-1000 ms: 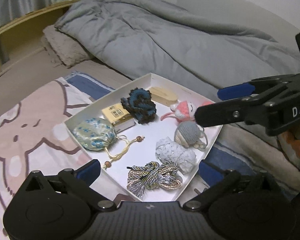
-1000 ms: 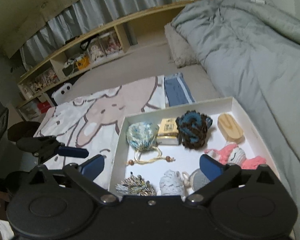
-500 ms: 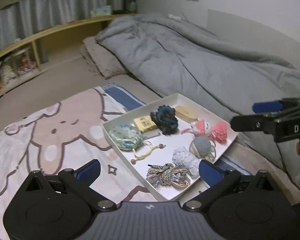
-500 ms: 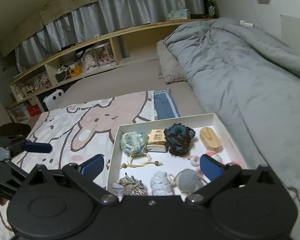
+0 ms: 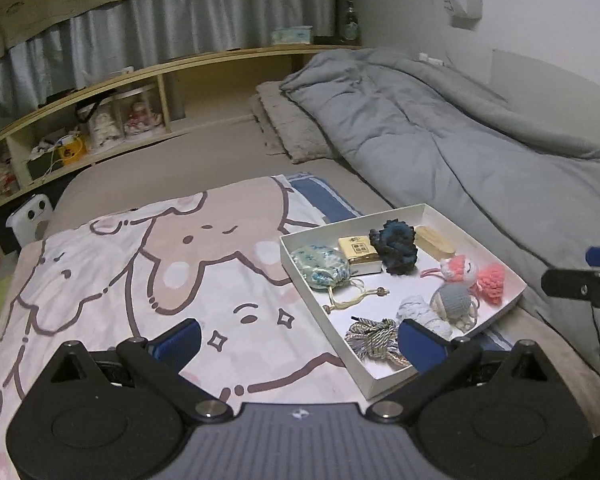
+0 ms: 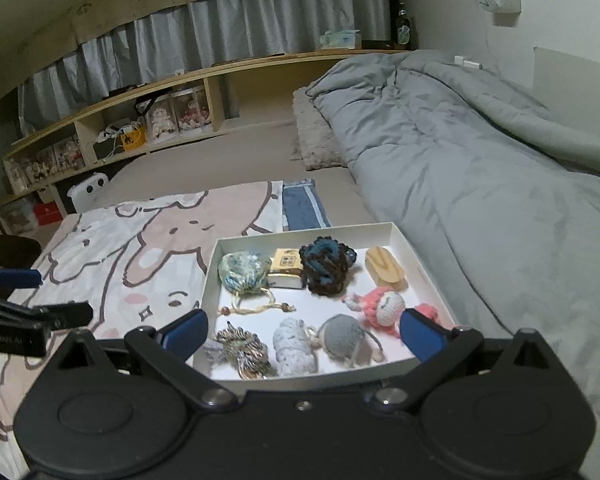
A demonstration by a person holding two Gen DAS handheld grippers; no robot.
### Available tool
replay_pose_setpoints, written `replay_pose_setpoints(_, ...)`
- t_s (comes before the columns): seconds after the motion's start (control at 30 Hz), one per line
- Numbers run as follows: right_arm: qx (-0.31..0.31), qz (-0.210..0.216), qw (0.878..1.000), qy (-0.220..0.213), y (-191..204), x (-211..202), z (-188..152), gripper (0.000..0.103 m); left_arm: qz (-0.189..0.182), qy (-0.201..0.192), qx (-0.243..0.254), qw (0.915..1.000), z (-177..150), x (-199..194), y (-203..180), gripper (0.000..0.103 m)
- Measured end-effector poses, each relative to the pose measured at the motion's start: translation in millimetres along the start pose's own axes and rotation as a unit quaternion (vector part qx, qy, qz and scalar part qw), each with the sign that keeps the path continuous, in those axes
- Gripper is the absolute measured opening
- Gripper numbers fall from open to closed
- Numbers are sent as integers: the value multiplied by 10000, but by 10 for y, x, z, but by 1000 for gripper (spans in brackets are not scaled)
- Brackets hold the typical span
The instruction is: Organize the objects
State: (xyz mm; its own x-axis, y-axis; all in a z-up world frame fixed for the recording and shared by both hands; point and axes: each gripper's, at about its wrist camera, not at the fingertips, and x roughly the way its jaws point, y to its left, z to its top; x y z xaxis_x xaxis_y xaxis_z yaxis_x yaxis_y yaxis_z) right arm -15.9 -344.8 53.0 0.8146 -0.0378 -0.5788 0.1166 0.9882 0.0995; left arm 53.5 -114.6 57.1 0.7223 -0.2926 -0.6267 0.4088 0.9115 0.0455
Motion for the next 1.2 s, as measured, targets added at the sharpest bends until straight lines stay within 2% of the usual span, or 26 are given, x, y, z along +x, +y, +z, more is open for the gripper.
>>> replay_pose_setpoints(0.33, -12, -66, 10000, 50, 47, -63, -248, 103, -78, 95, -223, 9997, -240, -75, 56, 103)
replay_pose_setpoints(0.63, -97, -188, 9998, 33, 119, -45, -407, 103, 116, 78, -466, 9988, -347, -100, 102, 103)
replay_pose_setpoints(1.2, 4, -395, 9992, 45, 134, -41, -471, 103, 192, 123, -405, 9989, -445, -58, 111, 103)
